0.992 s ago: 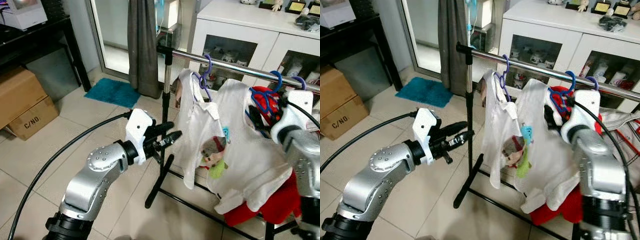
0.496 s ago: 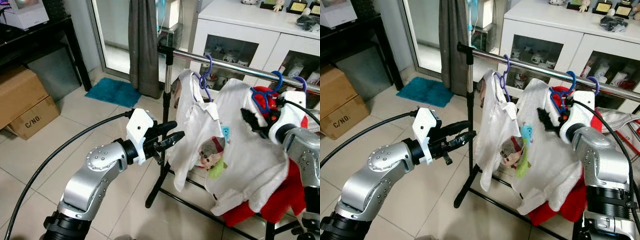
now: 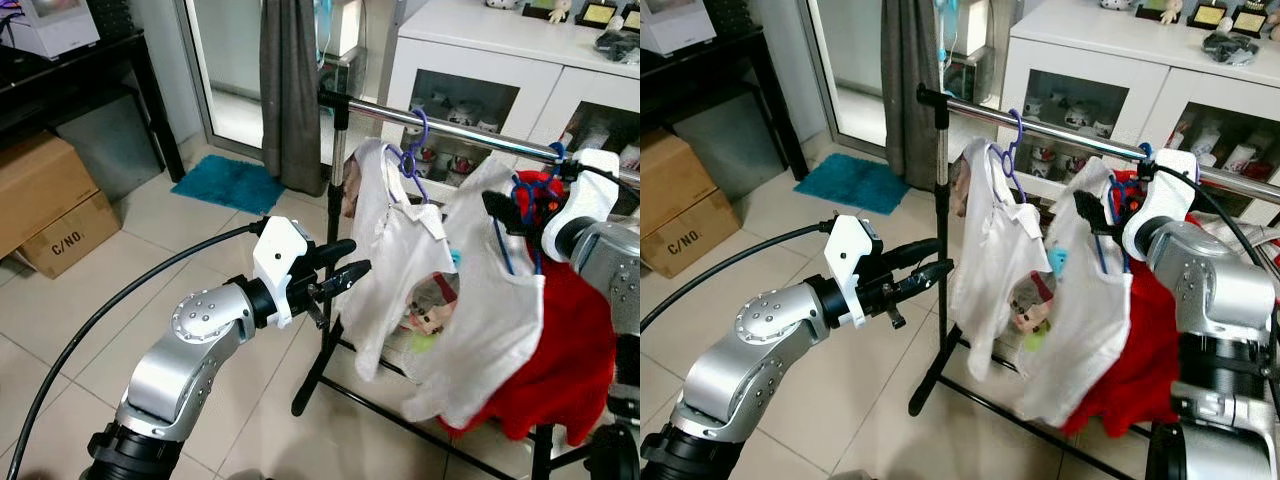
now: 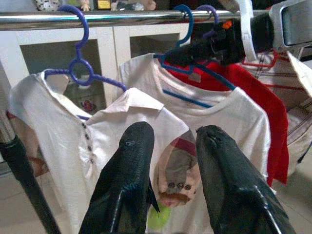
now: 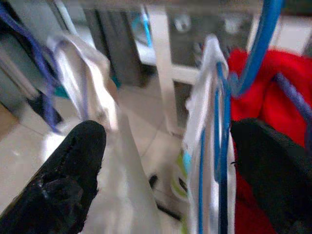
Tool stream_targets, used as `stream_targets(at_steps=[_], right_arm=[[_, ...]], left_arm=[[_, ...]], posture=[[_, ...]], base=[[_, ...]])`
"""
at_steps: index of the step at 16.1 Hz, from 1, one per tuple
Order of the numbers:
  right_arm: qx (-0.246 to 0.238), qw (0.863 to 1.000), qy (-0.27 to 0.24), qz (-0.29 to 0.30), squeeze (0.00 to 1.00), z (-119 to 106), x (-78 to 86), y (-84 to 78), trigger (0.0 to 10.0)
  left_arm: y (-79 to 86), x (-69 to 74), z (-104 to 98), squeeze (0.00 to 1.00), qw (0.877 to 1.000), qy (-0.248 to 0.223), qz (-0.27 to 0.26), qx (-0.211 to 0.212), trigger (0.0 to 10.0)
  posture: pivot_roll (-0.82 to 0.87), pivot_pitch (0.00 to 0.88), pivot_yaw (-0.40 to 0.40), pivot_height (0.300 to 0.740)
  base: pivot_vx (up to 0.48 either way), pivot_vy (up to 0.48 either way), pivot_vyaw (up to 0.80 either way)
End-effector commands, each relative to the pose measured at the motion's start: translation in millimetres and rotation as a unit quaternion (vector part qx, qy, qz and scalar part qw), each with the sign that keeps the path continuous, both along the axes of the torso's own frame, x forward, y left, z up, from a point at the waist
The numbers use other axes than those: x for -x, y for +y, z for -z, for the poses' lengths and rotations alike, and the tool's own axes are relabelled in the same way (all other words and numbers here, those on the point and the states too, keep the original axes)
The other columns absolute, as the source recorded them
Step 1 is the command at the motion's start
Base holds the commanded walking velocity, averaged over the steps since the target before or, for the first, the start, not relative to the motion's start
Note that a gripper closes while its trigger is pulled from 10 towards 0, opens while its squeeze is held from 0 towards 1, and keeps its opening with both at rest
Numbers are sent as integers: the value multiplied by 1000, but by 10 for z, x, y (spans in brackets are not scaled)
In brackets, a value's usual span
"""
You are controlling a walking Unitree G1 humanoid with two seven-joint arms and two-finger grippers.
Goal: Hang hanger
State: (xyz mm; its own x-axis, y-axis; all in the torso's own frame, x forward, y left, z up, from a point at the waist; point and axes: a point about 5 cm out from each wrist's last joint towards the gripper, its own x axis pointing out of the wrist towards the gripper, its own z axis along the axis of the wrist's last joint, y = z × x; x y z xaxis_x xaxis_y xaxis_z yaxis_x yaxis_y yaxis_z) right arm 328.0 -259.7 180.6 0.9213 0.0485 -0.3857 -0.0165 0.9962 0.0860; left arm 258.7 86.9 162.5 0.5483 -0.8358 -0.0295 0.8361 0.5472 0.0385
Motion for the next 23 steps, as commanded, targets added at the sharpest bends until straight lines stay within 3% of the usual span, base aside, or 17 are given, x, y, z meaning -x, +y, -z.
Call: stream_targets(at_steps=[1, 4, 6, 7, 9, 15, 23], right_arm=[[14, 1000, 8, 11, 0, -28, -28, -27, 10000], [15, 999, 27, 41, 0, -45, -149, -51, 9843], [20, 998, 27, 43, 0, -56, -185, -49, 3647], [28, 998, 28, 45, 0, -60, -210, -52, 2118], [48, 997, 32, 44, 0, -50, -229, -57, 157], [51, 994, 63, 73, 0, 31, -250, -154, 0], [50, 994, 62, 78, 0, 34, -286, -159, 0]], left_arm=[[-17, -12, -5, 0, 1000, -6, 6, -7, 10000], [-23, -29, -6, 0, 1000, -9, 7, -9, 10000], [-17, -31, -9, 0, 1000, -10, 6, -10, 10000], [-13, -32, -10, 0, 1000, -11, 5, -10, 10000], [-12, -30, -15, 0, 1000, -12, 4, -10, 10000], [-8, -46, -15, 0, 1000, -12, 3, -11, 10000], [-23, -61, -22, 0, 1000, -16, 15, -13, 10000]], posture=[[-21, 0, -8, 740], [-16, 0, -11, 740], [-11, 0, -16, 740], [-11, 0, -17, 740], [-10, 0, -19, 740], [-11, 0, -17, 740], [-7, 0, -16, 740]], base=[[0, 0, 0], [0, 0, 0], [0, 0, 0], [0, 0, 0], [0, 0, 0], [0, 0, 0], [0, 0, 0]])
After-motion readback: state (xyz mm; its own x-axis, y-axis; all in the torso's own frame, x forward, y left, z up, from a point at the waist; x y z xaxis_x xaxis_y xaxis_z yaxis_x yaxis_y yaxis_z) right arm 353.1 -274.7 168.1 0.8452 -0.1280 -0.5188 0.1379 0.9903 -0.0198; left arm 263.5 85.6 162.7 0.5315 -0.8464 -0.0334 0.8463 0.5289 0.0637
